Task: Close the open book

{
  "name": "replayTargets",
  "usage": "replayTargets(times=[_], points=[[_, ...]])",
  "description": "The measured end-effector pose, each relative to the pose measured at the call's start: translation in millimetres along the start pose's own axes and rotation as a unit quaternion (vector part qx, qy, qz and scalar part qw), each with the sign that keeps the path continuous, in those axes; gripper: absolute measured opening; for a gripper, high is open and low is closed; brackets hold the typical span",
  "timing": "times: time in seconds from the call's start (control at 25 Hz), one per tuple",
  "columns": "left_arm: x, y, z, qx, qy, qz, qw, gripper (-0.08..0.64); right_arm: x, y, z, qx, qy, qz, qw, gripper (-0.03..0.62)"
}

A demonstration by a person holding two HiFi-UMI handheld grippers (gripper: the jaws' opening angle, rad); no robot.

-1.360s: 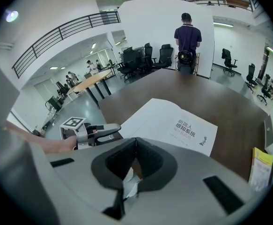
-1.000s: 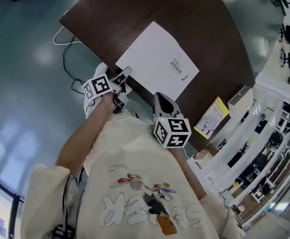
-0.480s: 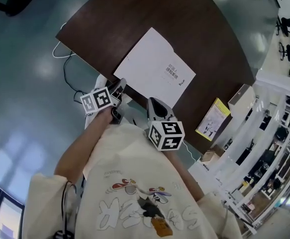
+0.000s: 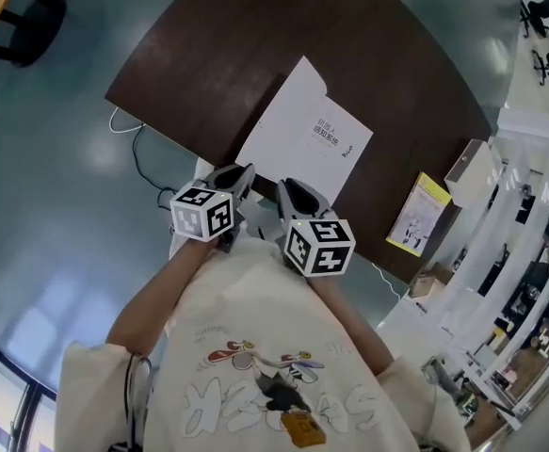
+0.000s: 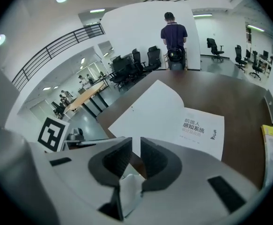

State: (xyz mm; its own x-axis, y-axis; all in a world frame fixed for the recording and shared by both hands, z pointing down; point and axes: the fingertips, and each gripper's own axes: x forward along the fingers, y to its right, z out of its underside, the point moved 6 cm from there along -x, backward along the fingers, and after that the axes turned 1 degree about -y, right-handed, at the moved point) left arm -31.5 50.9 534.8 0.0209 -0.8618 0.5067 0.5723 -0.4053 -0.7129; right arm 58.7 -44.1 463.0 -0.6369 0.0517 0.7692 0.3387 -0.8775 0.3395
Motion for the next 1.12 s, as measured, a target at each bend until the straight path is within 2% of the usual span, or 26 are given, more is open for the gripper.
replayTargets(times=[0.04,0.16,0.24,0.48,0.6,0.68,0.84,1.12], points=[[2,5,-1,0.019,-0.006,0.002,0.9998,0.008,0,2,-1,0.011,-0.002,0.002,1.0,0.07],[6,19,-3,0.07,-0.023,0.005,0.9973,0.008,-3,7,-6,0.041,-0.003,0.007,0.999,0.103],[9,32,-4,0.116,-0.036,0.01,0.9926,0.008,-6,10,-10,0.059,0.001,0.01,0.998,0.122],[35,66,17,0.234,-0.075,0.038,0.9686,0.009,-10,24,-8,0.118,0.005,-0.001,0.993,0.21],[45,77,27,0.271,-0.092,0.047,0.9571,0.009,-10,29,-4,0.149,0.002,0.004,0.989,0.235],[50,84,31,0.287,-0.106,0.055,0.9505,0.009,-11,36,-2,0.159,0.003,0.024,0.987,0.244],[58,93,34,0.313,-0.126,0.069,0.9389,0.009,-15,49,1,0.18,-0.005,0.071,0.981,0.242],[71,100,40,0.352,-0.16,0.097,0.9169,0.011,-23,55,4,0.202,-0.02,0.104,0.974,0.053]])
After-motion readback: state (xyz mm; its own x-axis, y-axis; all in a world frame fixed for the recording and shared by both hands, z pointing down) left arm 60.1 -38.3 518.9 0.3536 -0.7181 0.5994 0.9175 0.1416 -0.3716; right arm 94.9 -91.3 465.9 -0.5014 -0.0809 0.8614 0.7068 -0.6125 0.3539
